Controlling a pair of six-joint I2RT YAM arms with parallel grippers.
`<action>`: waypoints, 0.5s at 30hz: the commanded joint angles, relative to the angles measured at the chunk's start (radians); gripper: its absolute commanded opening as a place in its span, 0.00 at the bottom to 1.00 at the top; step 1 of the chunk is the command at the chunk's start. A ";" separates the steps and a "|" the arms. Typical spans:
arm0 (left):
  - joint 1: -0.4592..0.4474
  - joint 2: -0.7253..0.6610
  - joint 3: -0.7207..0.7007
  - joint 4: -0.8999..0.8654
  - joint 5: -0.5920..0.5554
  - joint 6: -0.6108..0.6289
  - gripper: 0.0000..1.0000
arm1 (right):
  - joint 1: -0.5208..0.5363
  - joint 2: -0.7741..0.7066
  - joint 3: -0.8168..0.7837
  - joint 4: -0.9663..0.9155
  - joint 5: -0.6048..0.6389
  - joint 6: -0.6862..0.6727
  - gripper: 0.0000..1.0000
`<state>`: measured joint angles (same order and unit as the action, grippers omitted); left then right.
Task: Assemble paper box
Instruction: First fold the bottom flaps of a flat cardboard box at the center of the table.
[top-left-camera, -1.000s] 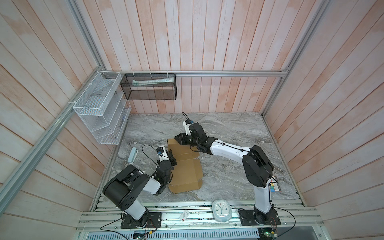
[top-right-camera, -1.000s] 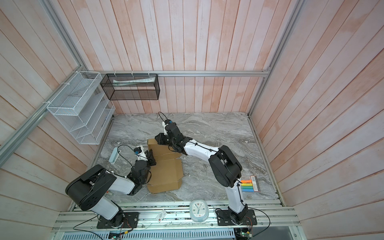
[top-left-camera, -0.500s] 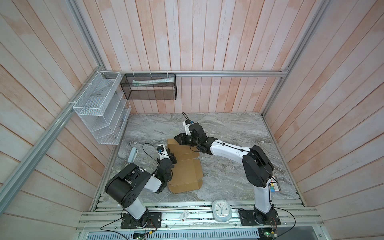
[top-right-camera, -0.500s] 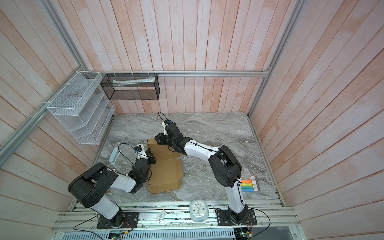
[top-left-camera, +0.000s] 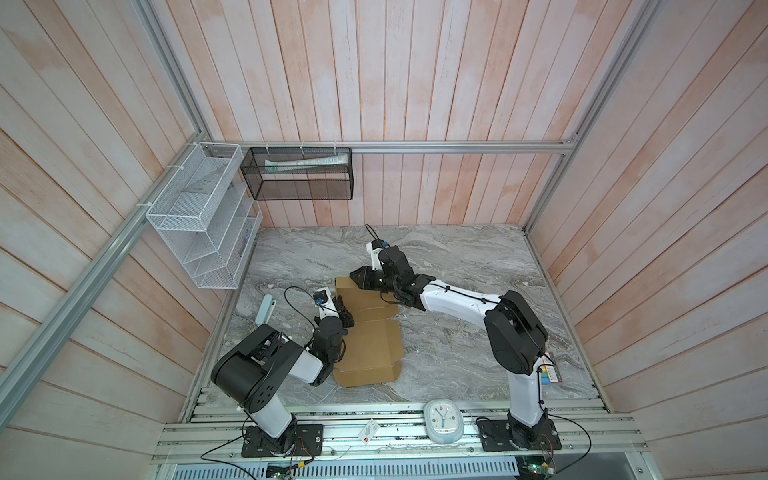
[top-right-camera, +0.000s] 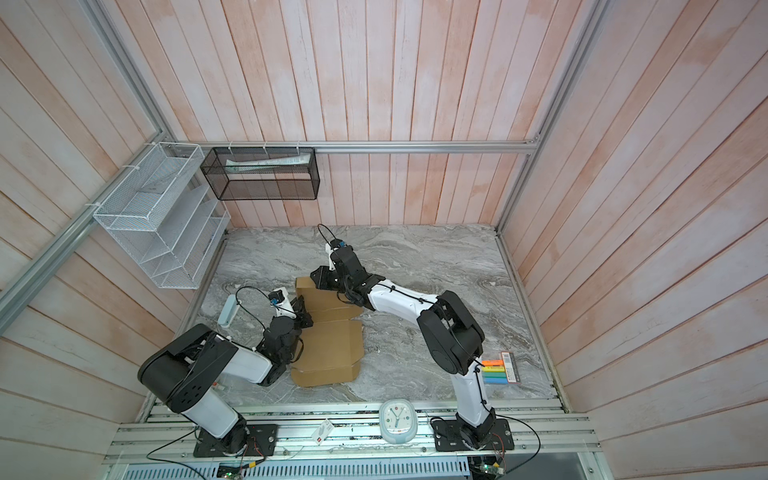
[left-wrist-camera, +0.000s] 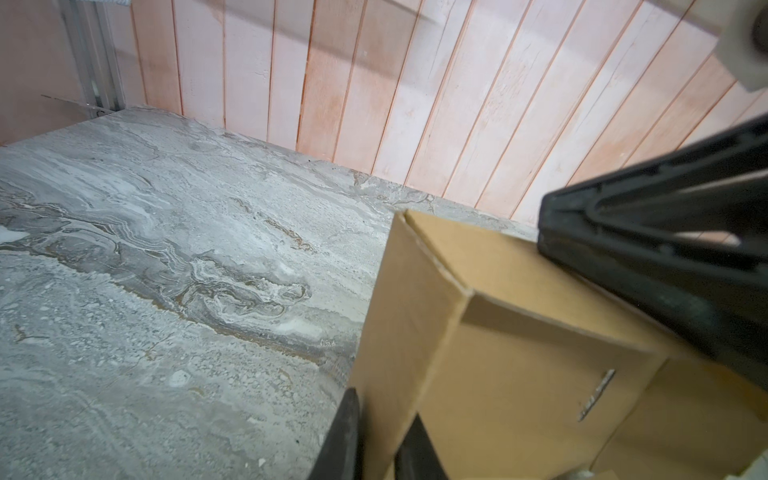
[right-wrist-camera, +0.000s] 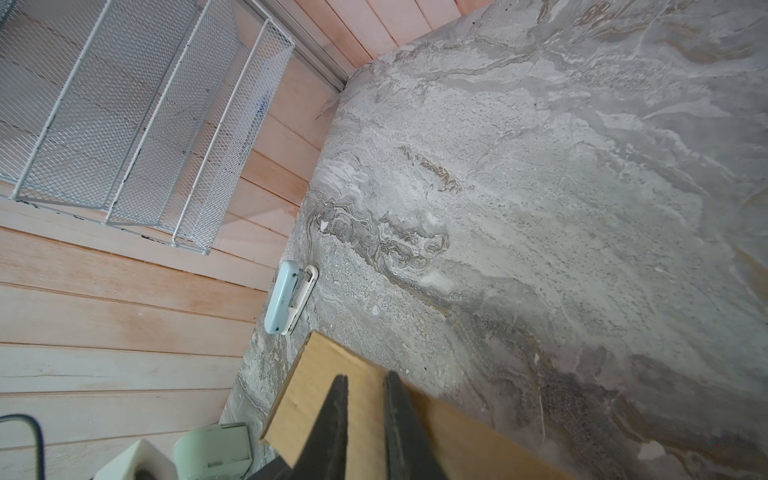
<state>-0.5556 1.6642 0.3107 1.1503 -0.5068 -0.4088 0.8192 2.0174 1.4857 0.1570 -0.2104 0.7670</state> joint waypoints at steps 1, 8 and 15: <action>0.000 0.028 -0.014 -0.025 0.046 -0.021 0.20 | 0.005 0.015 -0.044 -0.149 0.002 0.006 0.19; 0.000 0.060 -0.016 -0.016 0.042 -0.032 0.20 | 0.005 0.021 -0.044 -0.146 -0.004 0.010 0.19; 0.000 0.116 -0.011 0.019 0.027 -0.058 0.15 | 0.005 0.023 -0.042 -0.154 -0.004 0.008 0.19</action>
<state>-0.5533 1.7493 0.3084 1.1679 -0.5049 -0.4412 0.8188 2.0174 1.4853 0.1570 -0.2108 0.7673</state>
